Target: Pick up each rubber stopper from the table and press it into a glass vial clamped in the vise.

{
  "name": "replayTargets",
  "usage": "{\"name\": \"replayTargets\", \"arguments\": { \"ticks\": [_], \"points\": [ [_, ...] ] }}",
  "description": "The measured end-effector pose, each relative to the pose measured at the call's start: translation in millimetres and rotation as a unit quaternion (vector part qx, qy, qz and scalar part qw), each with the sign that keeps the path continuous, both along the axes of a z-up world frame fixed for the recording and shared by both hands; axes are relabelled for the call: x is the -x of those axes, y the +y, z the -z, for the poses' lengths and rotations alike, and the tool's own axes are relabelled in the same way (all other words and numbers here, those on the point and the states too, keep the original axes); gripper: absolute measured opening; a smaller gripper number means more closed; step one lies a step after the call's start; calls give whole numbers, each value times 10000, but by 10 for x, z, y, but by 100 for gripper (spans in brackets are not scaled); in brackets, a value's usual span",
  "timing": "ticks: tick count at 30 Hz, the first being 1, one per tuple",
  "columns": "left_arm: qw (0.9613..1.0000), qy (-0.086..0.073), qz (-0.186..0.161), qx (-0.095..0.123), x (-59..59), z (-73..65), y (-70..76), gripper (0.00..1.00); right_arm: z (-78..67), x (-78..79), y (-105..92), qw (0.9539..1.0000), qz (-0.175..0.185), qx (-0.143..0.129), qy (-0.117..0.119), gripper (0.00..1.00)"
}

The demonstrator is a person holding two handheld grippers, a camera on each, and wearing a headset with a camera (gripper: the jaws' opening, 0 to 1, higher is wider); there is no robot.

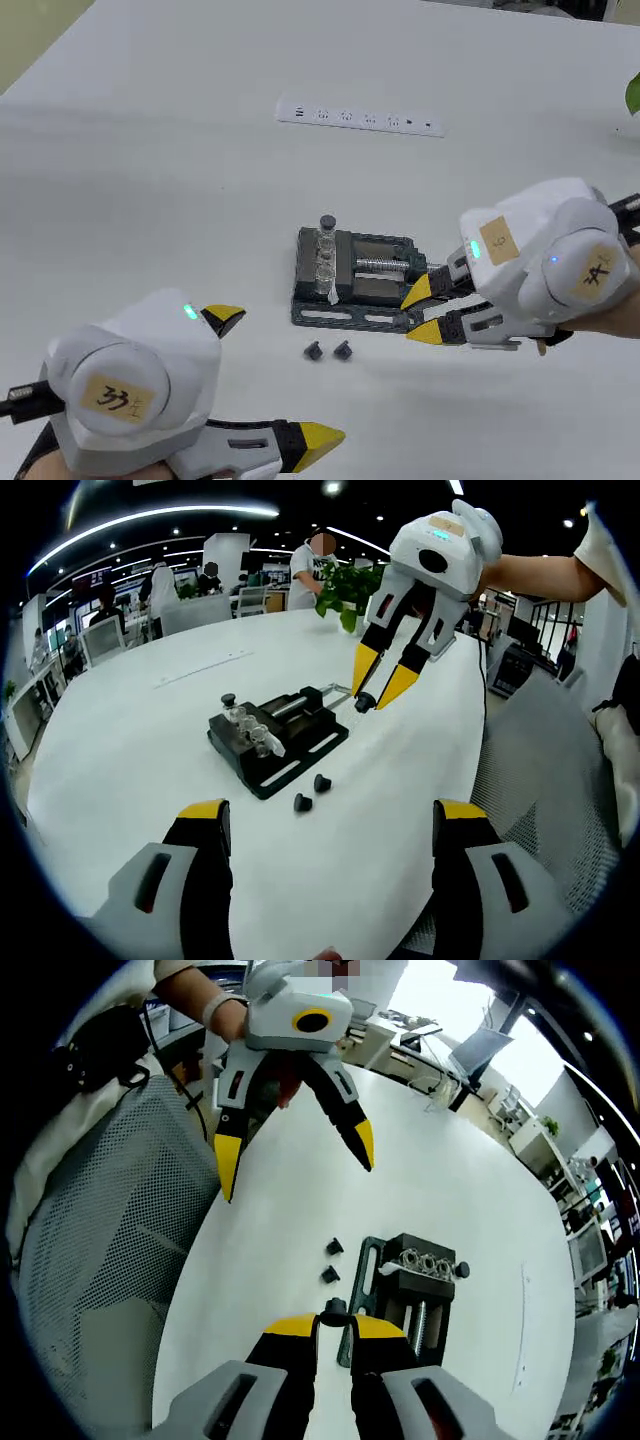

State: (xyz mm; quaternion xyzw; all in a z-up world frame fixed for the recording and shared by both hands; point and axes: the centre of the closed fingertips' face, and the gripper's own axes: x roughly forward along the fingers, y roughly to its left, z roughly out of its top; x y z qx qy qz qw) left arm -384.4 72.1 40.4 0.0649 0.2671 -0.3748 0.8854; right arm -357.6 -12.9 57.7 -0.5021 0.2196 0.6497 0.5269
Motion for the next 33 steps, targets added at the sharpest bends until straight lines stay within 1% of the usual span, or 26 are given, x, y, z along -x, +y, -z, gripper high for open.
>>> {"name": "replayTargets", "arguments": {
  "ticks": [2,3,5,7,8,10,11,13,14,15,18,20,22,23,25,29,31,33],
  "points": [
    [9998,-53,161,-44,-16,-13,-46,76,-50,42,7,9997,-210,112,-56,7],
    [9995,-87,302,-84,-22,-28,-89,72,-85,75,19,9990,-400,189,-97,7],
    [9987,-94,501,-92,-33,-45,-173,66,-142,112,43,9974,-644,282,-179,7],
    [9978,-107,637,-120,-48,-55,-232,61,-176,159,59,9962,-784,345,-133,7],
    [9973,-159,708,-145,-63,-86,-290,59,-202,172,79,9954,-874,373,-152,7],
    [9967,-183,781,-151,-91,-124,-370,56,-227,185,93,9931,-1054,476,-206,7],
    [9964,-191,817,-140,-100,-138,-397,55,-232,190,99,9928,-1073,498,-199,7],
    [9951,-267,935,-160,-114,-191,-473,48,-244,213,106,9904,-1235,585,-210,7],
    [9947,-278,974,-152,-119,-203,-497,45,-246,226,109,9896,-1285,615,-196,7],
    [9944,-252,1019,-125,-129,-213,-529,43,-244,237,112,9881,-1374,658,-212,7],
    [9937,-211,1097,-98,-148,-239,-593,37,-213,255,94,9859,-1447,827,-170,7],
    [9931,-221,1150,-75,-160,-268,-634,33,-190,253,81,9858,-1402,921,-102,7],
    [9923,-229,1212,-82,-168,-285,-665,29,-172,257,62,9868,-1263,1009,31,7],
    [9915,-231,1277,-82,-170,-297,-689,27,-165,264,59,9874,-1184,1041,148,7],
    [9900,-261,1380,-122,-164,-333,-742,22,-158,245,68,9877,-1102,1082,229,7],
    [9871,-316,1553,-211,-166,-347,-786,16,-157,238,88,9881,-1014,1102,363,7],
    [9861,-343,1604,-270,-166,-349,-799,14,-158,258,91,9878,-964,1124,489,7],
    [9854,-348,1640,-305,-157,-342,-803,10,-154,256,95,9877,-979,1132,464,7]
  ]
}}
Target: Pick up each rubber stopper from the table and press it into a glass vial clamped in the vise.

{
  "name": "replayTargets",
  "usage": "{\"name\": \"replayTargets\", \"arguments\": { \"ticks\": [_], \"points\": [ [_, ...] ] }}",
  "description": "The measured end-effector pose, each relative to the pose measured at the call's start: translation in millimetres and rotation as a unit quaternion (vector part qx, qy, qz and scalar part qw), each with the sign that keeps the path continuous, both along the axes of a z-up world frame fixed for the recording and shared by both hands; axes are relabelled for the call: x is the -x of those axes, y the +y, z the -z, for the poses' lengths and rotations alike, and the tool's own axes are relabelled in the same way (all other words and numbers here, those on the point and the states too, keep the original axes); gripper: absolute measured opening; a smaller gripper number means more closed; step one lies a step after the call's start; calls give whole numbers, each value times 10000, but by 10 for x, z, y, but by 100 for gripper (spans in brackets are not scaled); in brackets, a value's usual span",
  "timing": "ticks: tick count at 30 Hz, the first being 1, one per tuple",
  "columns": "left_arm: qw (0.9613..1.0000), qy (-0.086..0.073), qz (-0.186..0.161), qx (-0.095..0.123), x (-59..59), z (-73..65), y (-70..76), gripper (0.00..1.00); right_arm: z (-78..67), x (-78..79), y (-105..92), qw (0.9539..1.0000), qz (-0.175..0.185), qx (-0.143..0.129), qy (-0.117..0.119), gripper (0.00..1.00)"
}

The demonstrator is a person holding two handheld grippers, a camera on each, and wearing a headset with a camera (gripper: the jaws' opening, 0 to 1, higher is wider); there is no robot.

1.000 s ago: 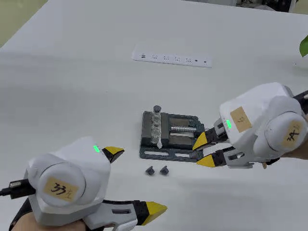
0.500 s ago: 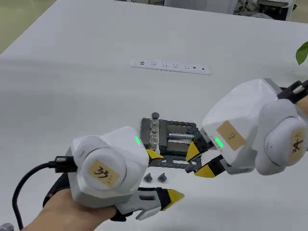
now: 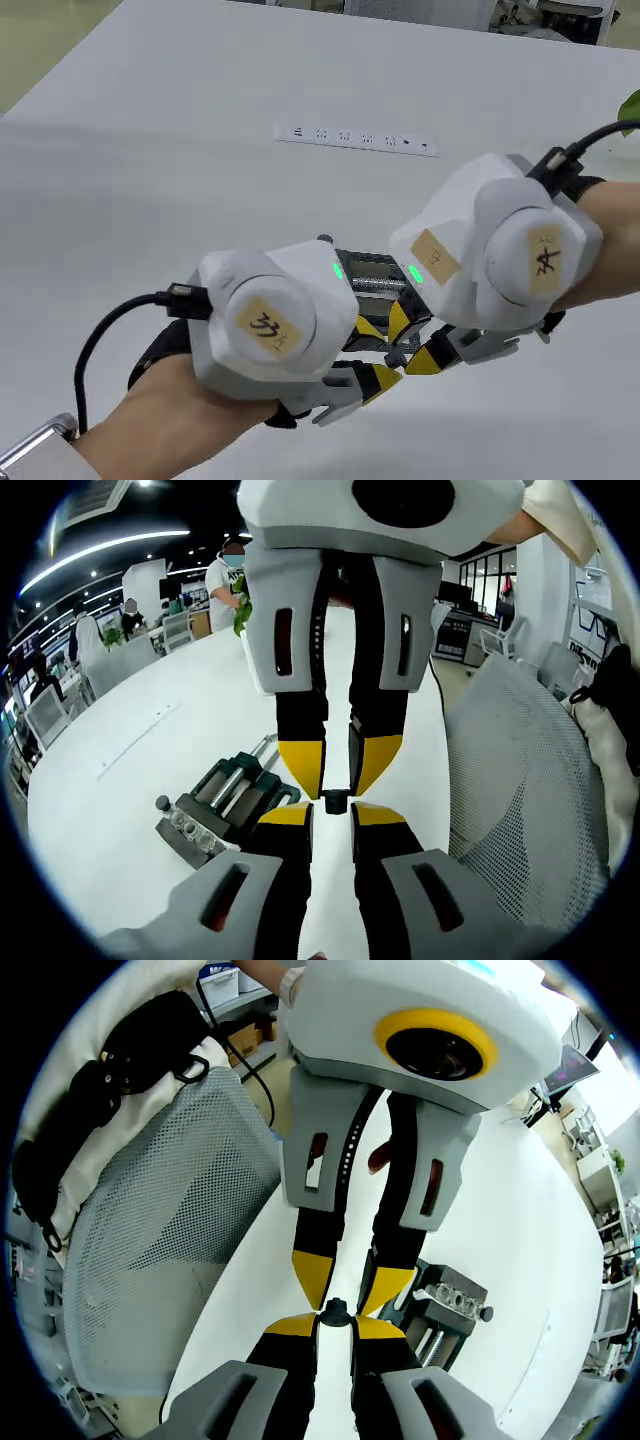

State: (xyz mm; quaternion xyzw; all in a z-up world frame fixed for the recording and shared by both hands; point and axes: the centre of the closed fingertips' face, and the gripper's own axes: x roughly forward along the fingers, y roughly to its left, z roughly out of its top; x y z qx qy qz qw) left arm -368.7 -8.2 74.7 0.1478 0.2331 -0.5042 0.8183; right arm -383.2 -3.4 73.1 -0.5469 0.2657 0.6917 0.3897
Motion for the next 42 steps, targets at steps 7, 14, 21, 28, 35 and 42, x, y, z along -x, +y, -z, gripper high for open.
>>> {"name": "replayTargets", "arguments": {
  "ticks": [7,14,21,28,35,42],
  "points": [
    [10000,15,67,-44,29,15,-15,6,17,14,9,9999,78,72,77,7],
    [9999,33,100,-123,38,44,-10,6,39,28,11,9998,69,122,113,7],
    [9999,67,95,-110,42,40,9,5,25,44,29,9997,114,80,185,7],
    [9999,28,91,-56,48,25,2,4,23,22,21,9994,193,48,300,8],
    [10000,-52,7,35,24,-3,17,4,-22,12,25,9986,294,-97,426,8],
    [9995,-63,-196,256,-1,-41,51,4,-106,-35,47,9962,539,-438,520,17]
  ]
}}
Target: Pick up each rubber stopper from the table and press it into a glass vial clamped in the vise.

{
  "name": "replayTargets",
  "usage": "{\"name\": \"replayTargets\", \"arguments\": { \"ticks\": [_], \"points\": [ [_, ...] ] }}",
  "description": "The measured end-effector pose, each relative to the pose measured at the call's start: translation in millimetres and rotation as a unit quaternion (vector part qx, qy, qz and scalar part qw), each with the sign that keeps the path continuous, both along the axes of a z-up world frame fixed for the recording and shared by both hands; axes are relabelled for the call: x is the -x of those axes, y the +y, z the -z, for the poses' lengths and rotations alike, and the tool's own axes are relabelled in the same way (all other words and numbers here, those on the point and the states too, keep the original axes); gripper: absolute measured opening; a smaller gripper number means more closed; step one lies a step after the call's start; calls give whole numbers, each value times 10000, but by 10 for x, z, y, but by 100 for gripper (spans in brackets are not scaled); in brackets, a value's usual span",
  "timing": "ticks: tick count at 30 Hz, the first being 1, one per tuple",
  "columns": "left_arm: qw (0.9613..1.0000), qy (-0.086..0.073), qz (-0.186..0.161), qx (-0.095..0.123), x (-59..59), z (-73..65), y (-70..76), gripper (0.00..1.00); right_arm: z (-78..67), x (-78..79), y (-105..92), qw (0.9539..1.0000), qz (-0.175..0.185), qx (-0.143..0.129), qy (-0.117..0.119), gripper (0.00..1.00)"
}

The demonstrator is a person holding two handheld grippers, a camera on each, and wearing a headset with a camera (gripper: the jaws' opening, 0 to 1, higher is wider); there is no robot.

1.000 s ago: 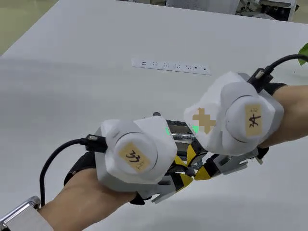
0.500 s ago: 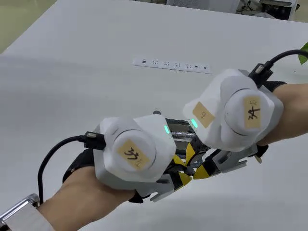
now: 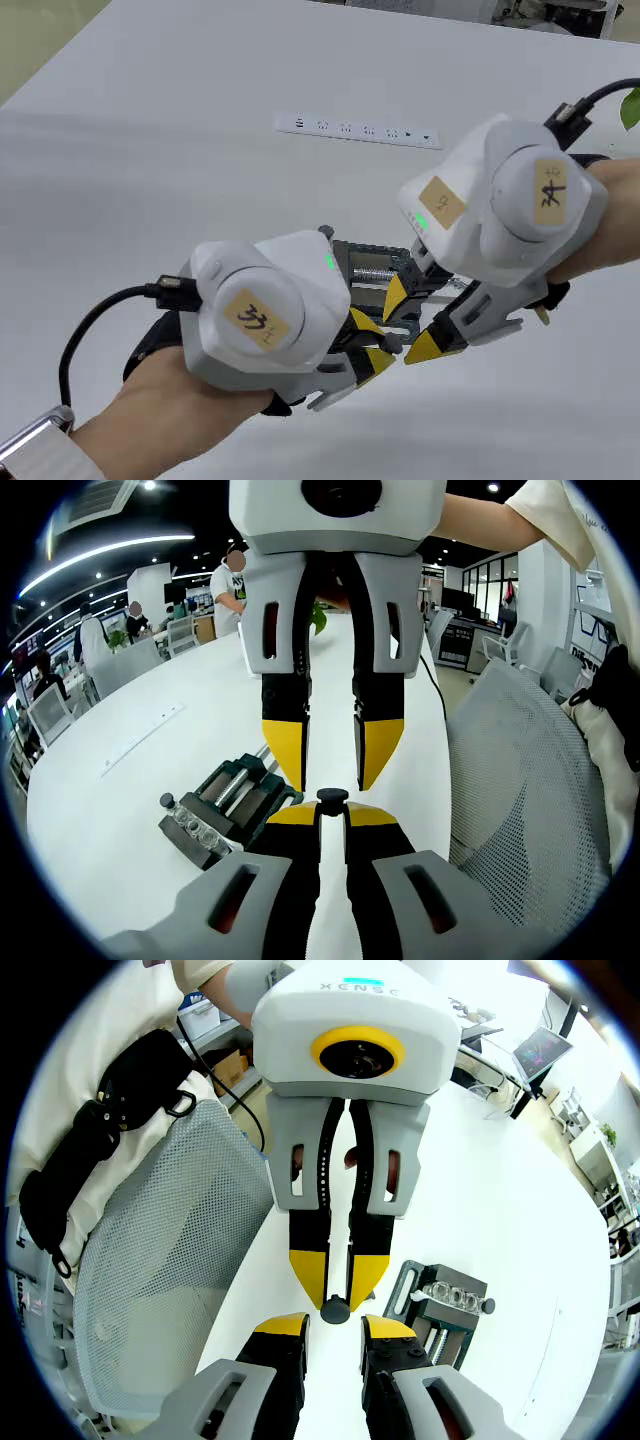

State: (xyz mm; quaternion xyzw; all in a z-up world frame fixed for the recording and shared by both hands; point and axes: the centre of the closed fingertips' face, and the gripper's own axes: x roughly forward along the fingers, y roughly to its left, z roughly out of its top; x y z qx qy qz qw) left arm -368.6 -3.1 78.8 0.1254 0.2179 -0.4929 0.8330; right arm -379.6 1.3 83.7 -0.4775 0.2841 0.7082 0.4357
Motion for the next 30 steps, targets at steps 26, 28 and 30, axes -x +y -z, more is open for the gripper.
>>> {"name": "replayTargets", "arguments": {
  "ticks": [26,28,30],
  "points": [
    [9944,-504,-631,678,-65,-300,86,4,-237,-108,140,9854,1173,-1132,498,11],
    [9942,-554,-620,674,-63,-311,85,4,-216,-110,132,9858,1170,-1095,494,11],
    [9942,-579,-615,659,-65,-310,92,4,-209,-108,135,9853,1196,-1104,524,10]
  ]
}}
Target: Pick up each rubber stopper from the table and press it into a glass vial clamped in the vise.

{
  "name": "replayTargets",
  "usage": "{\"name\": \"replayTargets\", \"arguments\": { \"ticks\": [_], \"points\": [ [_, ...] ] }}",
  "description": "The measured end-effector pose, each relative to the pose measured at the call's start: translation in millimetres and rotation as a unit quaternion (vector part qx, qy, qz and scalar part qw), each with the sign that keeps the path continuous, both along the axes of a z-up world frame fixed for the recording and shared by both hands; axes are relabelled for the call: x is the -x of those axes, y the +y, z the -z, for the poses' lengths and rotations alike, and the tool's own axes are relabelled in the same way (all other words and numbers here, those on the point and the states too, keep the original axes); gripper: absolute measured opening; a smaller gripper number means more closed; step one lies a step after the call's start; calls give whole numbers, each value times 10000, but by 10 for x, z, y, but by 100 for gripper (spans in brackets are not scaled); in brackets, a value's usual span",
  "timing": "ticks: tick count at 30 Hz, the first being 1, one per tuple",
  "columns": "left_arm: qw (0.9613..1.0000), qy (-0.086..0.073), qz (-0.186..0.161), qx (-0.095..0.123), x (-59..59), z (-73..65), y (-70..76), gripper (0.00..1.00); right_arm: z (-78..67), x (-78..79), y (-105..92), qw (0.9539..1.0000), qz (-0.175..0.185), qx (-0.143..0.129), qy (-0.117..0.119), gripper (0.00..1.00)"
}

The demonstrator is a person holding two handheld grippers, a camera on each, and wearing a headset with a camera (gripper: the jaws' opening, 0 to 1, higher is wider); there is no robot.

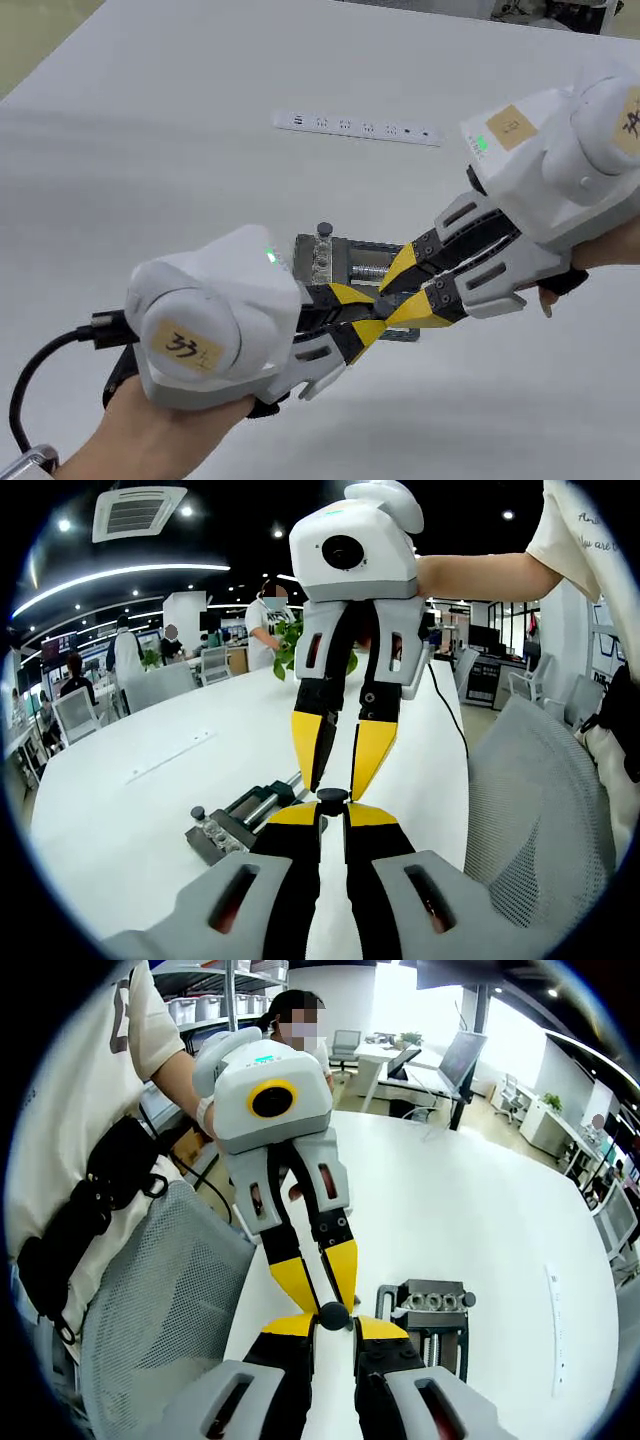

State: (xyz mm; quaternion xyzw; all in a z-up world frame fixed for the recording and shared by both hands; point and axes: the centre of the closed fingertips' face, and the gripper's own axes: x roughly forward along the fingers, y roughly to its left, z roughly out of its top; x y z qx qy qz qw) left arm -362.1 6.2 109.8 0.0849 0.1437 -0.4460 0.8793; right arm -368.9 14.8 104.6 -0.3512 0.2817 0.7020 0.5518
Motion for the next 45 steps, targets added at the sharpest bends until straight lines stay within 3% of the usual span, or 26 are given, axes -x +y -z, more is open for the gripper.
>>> {"name": "replayTargets", "arguments": {
  "ticks": [12,23,27,33,37,45],
  "points": [
    [9998,-146,62,-157,9,17,15,4,24,28,6,9999,32,-13,95,8],
    [9992,-234,36,-308,6,45,30,4,24,33,25,9991,302,-101,296,8],
    [9985,-317,41,-452,7,69,26,4,39,33,17,9991,301,-78,282,8],
    [9985,-288,-47,-462,-11,85,46,4,49,27,22,9991,330,-78,248,8],
    [9972,-414,0,-626,-2,93,50,4,50,45,38,9992,328,-69,228,8],
    [9970,-399,-1,-660,11,135,65,4,84,66,40,9997,234,-29,111,7]
  ]
}}
